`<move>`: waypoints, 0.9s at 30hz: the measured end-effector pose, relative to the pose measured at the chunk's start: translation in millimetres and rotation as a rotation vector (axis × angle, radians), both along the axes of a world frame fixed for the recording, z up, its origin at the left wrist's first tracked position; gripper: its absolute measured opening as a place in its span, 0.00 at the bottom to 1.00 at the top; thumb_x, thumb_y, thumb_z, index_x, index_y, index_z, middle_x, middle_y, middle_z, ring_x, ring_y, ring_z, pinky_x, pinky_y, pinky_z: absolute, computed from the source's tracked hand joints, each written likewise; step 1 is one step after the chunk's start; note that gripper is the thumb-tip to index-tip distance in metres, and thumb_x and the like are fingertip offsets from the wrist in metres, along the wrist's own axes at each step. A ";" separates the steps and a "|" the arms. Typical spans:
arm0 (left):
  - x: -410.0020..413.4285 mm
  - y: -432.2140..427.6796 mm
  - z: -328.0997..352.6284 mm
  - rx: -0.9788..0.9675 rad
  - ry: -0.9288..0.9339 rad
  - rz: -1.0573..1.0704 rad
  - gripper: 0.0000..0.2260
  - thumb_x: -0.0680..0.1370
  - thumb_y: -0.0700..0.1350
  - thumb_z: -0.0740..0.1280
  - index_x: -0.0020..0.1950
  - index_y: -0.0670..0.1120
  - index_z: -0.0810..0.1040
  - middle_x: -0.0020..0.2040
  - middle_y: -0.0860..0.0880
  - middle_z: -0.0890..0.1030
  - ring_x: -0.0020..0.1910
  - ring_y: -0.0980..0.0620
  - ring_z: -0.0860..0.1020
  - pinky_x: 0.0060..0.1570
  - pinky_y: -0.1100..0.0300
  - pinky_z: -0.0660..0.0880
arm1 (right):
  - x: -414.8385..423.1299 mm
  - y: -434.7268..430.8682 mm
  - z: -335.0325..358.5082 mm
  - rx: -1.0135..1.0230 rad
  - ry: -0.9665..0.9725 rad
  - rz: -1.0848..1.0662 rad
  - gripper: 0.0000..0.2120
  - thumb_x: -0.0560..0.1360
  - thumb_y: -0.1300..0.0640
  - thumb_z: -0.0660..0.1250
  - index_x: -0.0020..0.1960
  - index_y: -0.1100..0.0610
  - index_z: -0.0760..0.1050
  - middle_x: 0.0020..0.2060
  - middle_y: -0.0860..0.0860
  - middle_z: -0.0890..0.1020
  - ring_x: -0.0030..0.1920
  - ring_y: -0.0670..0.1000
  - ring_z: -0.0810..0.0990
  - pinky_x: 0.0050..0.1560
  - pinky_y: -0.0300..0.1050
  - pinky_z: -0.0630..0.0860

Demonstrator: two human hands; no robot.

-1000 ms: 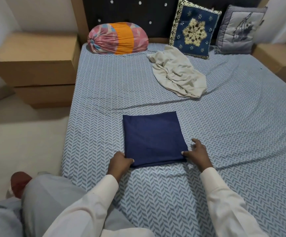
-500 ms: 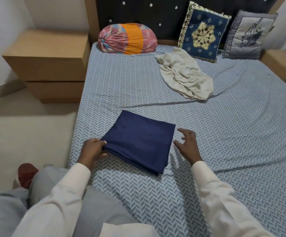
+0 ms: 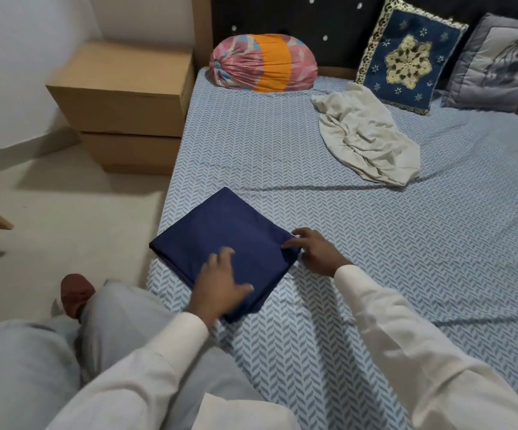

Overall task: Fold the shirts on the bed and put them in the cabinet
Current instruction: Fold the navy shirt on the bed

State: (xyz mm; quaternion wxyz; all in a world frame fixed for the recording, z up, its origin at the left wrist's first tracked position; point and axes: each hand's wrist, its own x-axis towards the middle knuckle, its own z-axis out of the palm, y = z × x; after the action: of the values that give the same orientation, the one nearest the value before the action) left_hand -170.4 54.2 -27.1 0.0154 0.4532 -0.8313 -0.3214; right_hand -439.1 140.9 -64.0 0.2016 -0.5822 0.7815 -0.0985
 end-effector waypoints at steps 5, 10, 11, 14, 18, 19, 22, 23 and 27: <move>-3.0 45.8 -16.4 -0.251 -0.476 -0.260 0.36 0.71 0.52 0.69 0.74 0.47 0.55 0.65 0.44 0.66 0.61 0.42 0.68 0.60 0.50 0.67 | -12.6 3.6 0.1 0.020 0.032 0.000 0.32 0.67 0.70 0.62 0.64 0.43 0.77 0.62 0.45 0.77 0.62 0.52 0.71 0.57 0.41 0.66; -0.1 54.3 -23.0 -0.352 -0.512 -0.267 0.26 0.74 0.42 0.63 0.71 0.46 0.59 0.62 0.43 0.66 0.57 0.42 0.69 0.54 0.52 0.69 | -11.3 -6.9 -5.3 -0.019 0.001 -0.056 0.28 0.68 0.70 0.61 0.57 0.41 0.78 0.52 0.40 0.75 0.57 0.50 0.73 0.55 0.47 0.72; -0.7 55.0 -25.1 -0.367 -0.501 -0.265 0.25 0.74 0.42 0.62 0.70 0.46 0.59 0.62 0.43 0.66 0.57 0.42 0.69 0.53 0.52 0.70 | -11.4 -10.4 -4.9 -0.017 -0.008 -0.052 0.26 0.68 0.69 0.61 0.55 0.41 0.78 0.50 0.40 0.74 0.55 0.51 0.74 0.55 0.49 0.74; -5.2 52.8 -29.4 -0.390 -0.486 -0.255 0.21 0.78 0.45 0.60 0.70 0.45 0.59 0.62 0.42 0.67 0.56 0.42 0.70 0.50 0.52 0.72 | -14.3 -19.8 -6.9 -0.014 -0.046 -0.067 0.21 0.70 0.68 0.61 0.50 0.44 0.80 0.47 0.43 0.75 0.51 0.52 0.76 0.53 0.51 0.75; -7.1 48.2 -30.6 -0.416 -0.472 -0.255 0.17 0.80 0.45 0.60 0.67 0.44 0.63 0.60 0.43 0.71 0.55 0.43 0.73 0.43 0.55 0.70 | -13.1 -22.6 -5.6 -0.075 -0.146 -0.095 0.21 0.65 0.72 0.62 0.46 0.50 0.82 0.47 0.52 0.81 0.50 0.55 0.79 0.56 0.51 0.75; -5.3 46.2 -26.6 -0.445 -0.423 -0.241 0.14 0.78 0.44 0.62 0.63 0.44 0.68 0.57 0.44 0.74 0.52 0.44 0.75 0.40 0.56 0.68 | -11.5 -22.3 -3.7 -0.105 -0.176 -0.112 0.21 0.65 0.74 0.63 0.45 0.52 0.82 0.47 0.54 0.81 0.49 0.56 0.80 0.56 0.50 0.75; 2.9 31.5 -2.9 -0.496 -0.305 -0.224 0.09 0.74 0.48 0.67 0.53 0.47 0.74 0.49 0.47 0.77 0.47 0.45 0.77 0.39 0.56 0.69 | -9.8 -17.6 12.0 -0.210 -0.282 -0.174 0.22 0.67 0.77 0.66 0.42 0.50 0.79 0.48 0.53 0.79 0.50 0.54 0.79 0.57 0.43 0.72; 8.4 23.1 7.1 -0.488 -0.231 -0.209 0.09 0.74 0.48 0.65 0.52 0.46 0.74 0.50 0.47 0.77 0.49 0.44 0.77 0.42 0.55 0.70 | -8.7 -15.4 20.0 -0.257 -0.305 -0.173 0.21 0.68 0.76 0.68 0.43 0.49 0.78 0.49 0.52 0.79 0.53 0.55 0.79 0.59 0.41 0.70; 40.7 -21.2 64.9 -0.413 0.151 -0.040 0.12 0.69 0.53 0.64 0.47 0.50 0.81 0.43 0.50 0.80 0.46 0.48 0.78 0.42 0.56 0.72 | -0.4 -6.7 72.4 -0.391 -0.412 -0.228 0.13 0.73 0.70 0.70 0.50 0.53 0.79 0.60 0.49 0.78 0.66 0.50 0.75 0.67 0.50 0.71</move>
State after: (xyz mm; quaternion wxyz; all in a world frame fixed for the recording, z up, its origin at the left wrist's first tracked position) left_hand -129.7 33.0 37.8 0.1636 0.3986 -0.8848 -0.1775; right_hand -439.5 134.2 8.4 0.2276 -0.4862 0.7508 -0.3848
